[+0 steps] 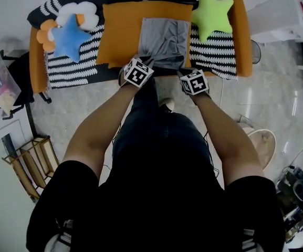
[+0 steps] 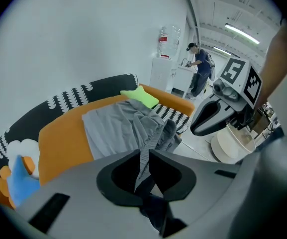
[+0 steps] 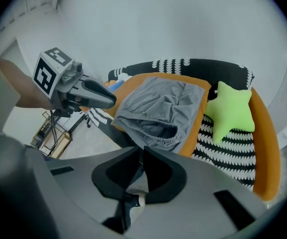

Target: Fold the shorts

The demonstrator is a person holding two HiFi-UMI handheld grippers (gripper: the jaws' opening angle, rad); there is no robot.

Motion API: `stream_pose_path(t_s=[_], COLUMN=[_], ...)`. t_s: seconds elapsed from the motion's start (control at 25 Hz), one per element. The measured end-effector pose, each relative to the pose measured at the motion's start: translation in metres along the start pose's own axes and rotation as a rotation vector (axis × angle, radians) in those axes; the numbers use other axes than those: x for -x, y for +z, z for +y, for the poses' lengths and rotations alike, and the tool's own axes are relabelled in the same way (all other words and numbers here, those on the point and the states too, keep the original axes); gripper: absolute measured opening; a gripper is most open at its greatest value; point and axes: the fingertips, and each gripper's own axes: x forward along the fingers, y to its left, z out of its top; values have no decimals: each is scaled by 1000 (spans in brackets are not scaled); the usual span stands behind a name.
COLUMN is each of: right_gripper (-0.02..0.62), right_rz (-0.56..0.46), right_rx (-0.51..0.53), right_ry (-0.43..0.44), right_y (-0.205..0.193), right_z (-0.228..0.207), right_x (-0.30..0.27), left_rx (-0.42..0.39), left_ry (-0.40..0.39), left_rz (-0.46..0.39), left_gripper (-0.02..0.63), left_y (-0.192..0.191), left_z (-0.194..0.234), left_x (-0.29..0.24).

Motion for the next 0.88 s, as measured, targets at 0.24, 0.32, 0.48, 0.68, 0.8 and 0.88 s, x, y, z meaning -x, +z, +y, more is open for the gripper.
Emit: stream_pose_path(t_s=[0.24, 0.32, 0.48, 0.68, 0.8, 0.88], right_gripper=[35, 35, 35, 31, 31, 31], right_rz=[-47, -67, -117, -183, -234, -269], right_rx=[6, -2, -28, -61, -62, -60], right_ry=[-31, -48, -75, -122, -136, -146], right_y=[18, 29, 52, 93, 123, 143], right_z=[-3, -7, -10, -14, -17, -20], right_x=[26, 36, 60, 98, 120, 135], left_rx=[2, 3, 8, 0, 2, 5], left_ry=[7, 12, 22, 43, 61, 64], left_rz=[-21, -33, -66, -122, -145, -162], left_gripper=[69, 69, 67, 67, 67, 67], left_y=[16, 26, 50, 87, 104, 116], left_z=[-3, -2, 0, 11, 18, 21], left_x=[17, 23, 42, 73, 91, 102])
